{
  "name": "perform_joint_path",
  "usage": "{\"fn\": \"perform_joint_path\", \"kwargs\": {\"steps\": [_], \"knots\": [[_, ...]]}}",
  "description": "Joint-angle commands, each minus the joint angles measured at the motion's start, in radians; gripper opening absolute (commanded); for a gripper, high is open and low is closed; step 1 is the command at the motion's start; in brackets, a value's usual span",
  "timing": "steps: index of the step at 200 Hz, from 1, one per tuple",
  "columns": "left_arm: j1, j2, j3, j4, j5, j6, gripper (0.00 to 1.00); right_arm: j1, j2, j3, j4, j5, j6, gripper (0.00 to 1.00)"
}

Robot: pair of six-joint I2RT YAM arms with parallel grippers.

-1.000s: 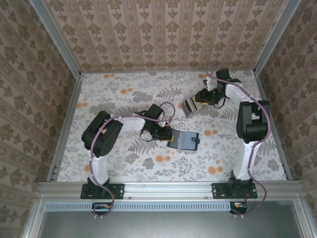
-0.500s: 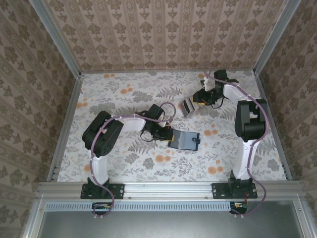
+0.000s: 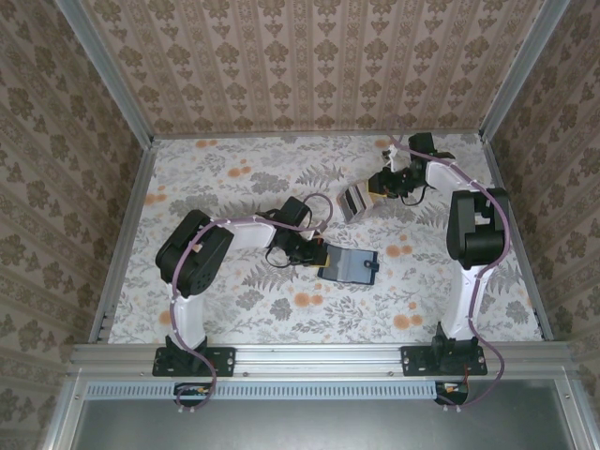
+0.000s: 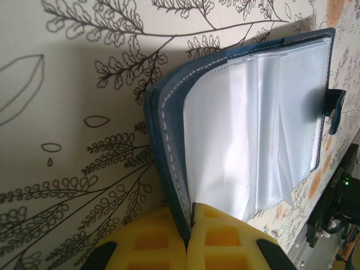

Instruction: Put the credit cards into the card holder

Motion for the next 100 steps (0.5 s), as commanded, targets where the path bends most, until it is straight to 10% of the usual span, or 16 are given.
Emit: {"fn": "perform_joint_path", "kwargs": {"steps": [1, 100], "knots": [[-0.006, 0.033, 0.014, -0.041, -0.010, 0.014, 0.00, -0.002, -0.038, -0.009, -0.002, -0.016, 0.001, 0.21], [-0.007, 0.020, 0.008, -0.043, -0.022, 0.012, 0.00, 0.018, -0.125, -0.069, 0.008, 0.318, 0.015, 0.00]]}}
